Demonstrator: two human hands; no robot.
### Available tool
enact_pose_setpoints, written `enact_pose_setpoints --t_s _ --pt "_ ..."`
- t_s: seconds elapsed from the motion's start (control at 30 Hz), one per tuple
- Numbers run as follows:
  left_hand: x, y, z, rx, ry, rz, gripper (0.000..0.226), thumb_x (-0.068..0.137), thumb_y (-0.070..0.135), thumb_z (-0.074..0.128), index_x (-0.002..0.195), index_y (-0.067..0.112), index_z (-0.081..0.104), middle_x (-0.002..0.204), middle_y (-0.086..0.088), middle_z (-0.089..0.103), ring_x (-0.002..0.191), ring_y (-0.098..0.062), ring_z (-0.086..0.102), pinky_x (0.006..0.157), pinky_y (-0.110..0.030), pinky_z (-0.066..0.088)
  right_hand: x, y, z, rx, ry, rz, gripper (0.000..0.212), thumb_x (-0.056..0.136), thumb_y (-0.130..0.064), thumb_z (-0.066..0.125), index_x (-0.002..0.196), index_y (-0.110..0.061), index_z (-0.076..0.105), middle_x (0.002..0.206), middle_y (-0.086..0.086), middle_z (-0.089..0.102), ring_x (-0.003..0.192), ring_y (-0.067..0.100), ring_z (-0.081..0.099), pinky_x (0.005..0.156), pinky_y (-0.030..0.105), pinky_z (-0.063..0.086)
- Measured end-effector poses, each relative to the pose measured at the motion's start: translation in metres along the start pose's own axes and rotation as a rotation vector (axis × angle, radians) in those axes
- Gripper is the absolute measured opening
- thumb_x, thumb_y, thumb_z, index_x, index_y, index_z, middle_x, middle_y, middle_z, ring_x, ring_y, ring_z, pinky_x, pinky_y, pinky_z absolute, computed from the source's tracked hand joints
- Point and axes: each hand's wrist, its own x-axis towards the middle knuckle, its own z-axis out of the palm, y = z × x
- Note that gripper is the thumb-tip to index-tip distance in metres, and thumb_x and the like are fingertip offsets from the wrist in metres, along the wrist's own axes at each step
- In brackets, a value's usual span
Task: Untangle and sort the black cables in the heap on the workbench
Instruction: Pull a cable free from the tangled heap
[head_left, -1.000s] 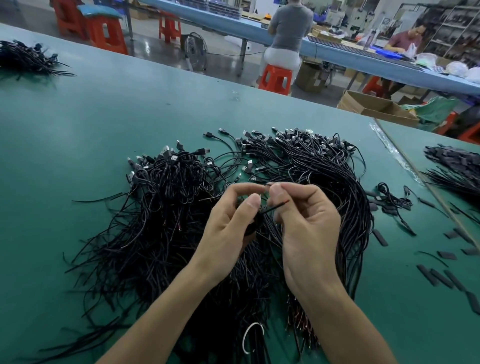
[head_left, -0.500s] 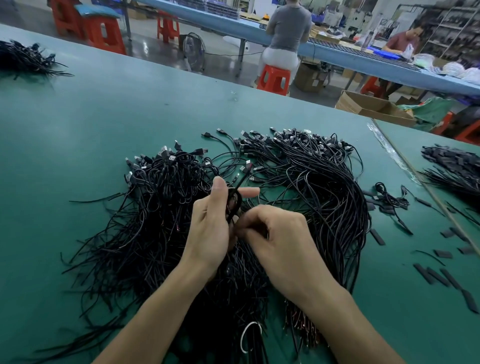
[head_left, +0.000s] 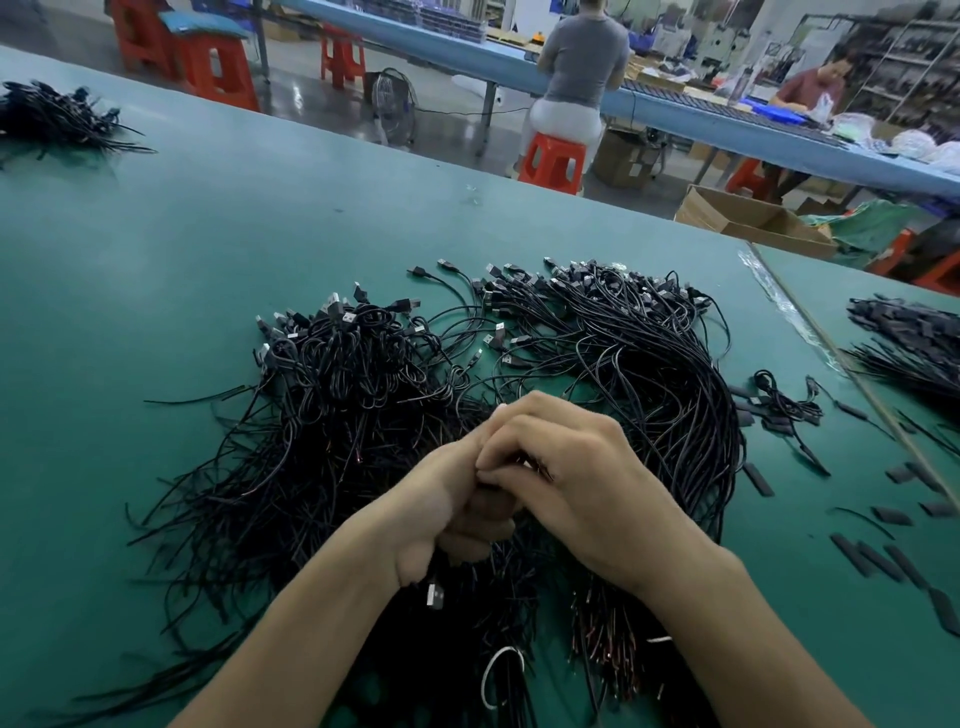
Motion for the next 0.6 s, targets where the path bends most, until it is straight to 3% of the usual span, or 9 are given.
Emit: enact_pose_setpoints --t_s 0.1,0.17,0.27,0.37,0.5,0.6 --pt "-0.005 0.001 -0.003 -0.114 -0.220 0.019 0.074 0.059 0.095 0.053 0.055 0.023 0.034 0.048 0.008 0.029 0.037 -0.003 0.021 0.033 -0.011 0.016 0.000 0.004 0.000 0.089 0.017 0.103 0.008 0.087 -0.011 0.073 0.084 -0.018 0.071 0.093 -0.012 0.062 0.089 0.008 0.061 0.080 0.029 0.051" --pt "-0.010 0.002 -0.004 -0.021 -0.290 0.053 0.075 0.047 0.088 0.072 0.063 0.022 0.039 0.052 0.010 0.029 0.040 -0.001 0.020 0.033 -0.010 0.017 0.000 0.006 -0.002 0.104 -0.001 0.126 0.011 0.086 -0.009 0.072 0.083 -0.019 0.070 0.091 -0.012 0.061 0.087 0.008 0.061 0.077 0.027 0.051" --pt "-0.014 0.002 -0.004 0.227 -0.317 0.130 0.055 0.051 0.050 0.093 0.080 0.020 0.057 0.055 0.012 0.035 0.043 0.000 0.027 0.035 -0.011 0.021 -0.001 0.005 -0.005 0.115 -0.035 0.137 0.016 0.084 -0.017 0.074 0.093 -0.028 0.067 0.093 -0.013 0.059 0.087 0.009 0.059 0.075 0.018 0.047" --pt "-0.014 0.000 -0.002 0.358 -0.265 0.142 0.030 0.059 0.030 0.086 0.073 0.028 0.060 0.057 0.012 0.043 0.044 -0.001 0.035 0.039 -0.013 0.025 0.000 0.007 -0.007 0.043 -0.123 0.218 0.036 0.086 -0.025 0.074 0.119 -0.033 0.062 0.098 -0.016 0.056 0.086 0.007 0.056 0.076 0.015 0.045" --pt "-0.011 -0.002 0.000 0.416 -0.201 0.131 0.028 0.061 0.026 0.086 0.072 0.028 0.060 0.059 0.012 0.048 0.048 -0.002 0.041 0.041 -0.015 0.028 -0.001 0.001 -0.009 -0.037 -0.162 0.262 0.008 0.088 -0.032 0.071 0.096 -0.034 0.072 0.099 -0.017 0.056 0.094 0.002 0.055 0.082 0.029 0.051" --pt "-0.011 -0.001 -0.001 0.412 -0.215 0.139 0.026 0.062 0.025 0.083 0.068 0.027 0.057 0.057 0.011 0.044 0.046 -0.002 0.035 0.040 -0.014 0.027 -0.003 -0.005 -0.009 -0.085 -0.137 0.255 0.005 0.090 -0.033 0.069 0.092 -0.033 0.073 0.099 -0.019 0.054 0.096 0.003 0.054 0.082 0.033 0.052"
